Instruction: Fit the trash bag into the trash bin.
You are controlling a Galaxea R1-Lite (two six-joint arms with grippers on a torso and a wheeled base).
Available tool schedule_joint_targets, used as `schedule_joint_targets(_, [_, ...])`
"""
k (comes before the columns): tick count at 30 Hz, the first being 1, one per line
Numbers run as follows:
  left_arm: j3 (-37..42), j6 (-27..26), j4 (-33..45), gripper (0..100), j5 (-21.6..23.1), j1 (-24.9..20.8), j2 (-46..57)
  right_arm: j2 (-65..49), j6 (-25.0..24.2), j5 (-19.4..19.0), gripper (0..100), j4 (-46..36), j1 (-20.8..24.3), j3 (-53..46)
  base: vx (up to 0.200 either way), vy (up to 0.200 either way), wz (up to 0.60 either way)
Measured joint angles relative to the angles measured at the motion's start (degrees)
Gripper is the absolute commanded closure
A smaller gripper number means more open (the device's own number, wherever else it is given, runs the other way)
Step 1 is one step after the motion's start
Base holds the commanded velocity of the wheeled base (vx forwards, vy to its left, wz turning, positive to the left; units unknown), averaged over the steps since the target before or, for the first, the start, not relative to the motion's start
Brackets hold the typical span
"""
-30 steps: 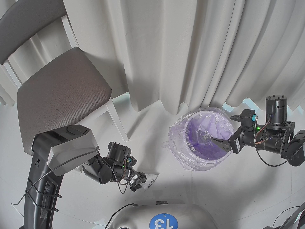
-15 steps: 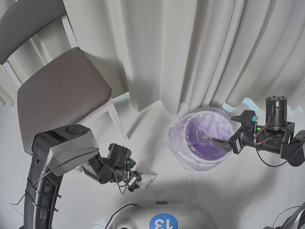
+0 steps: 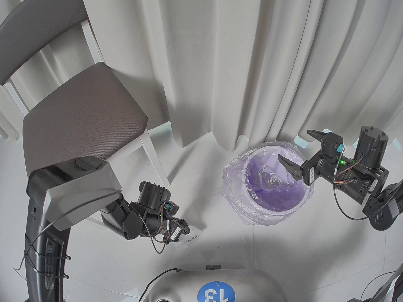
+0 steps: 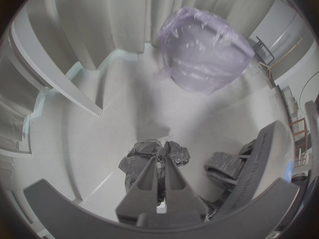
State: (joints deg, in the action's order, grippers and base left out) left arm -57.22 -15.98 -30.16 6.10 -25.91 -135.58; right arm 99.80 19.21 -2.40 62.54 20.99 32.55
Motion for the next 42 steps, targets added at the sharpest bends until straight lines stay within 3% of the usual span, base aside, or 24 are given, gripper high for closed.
schedule_joint_targets(10, [5.52,3.64,-1.50,100,1.37,-3.96,14.30,0.63,-3.51,1.76,0,0.96,0.06,-3.25,0.000,0.000,0.00])
schedule_joint_targets(18, [3.50,3.47,-1.63,100,0.77,-8.55,22.02,-4.52,-3.83,1.94,0,1.01,-1.87,-8.00,0.000,0.000,0.00])
schedule_joint_targets(29, [-7.08,3.18,-2.29,100,-0.29,-14.91,24.00,-9.62,-5.80,-1.73,0,1.05,-7.27,-11.52,0.000,0.000,0.00])
schedule_joint_targets(42, [-25.30,3.54,2.85,100,-0.74,-17.64,17.03,-14.58,-8.18,-4.63,0,1.21,-9.45,-15.56,0.000,0.000,0.00])
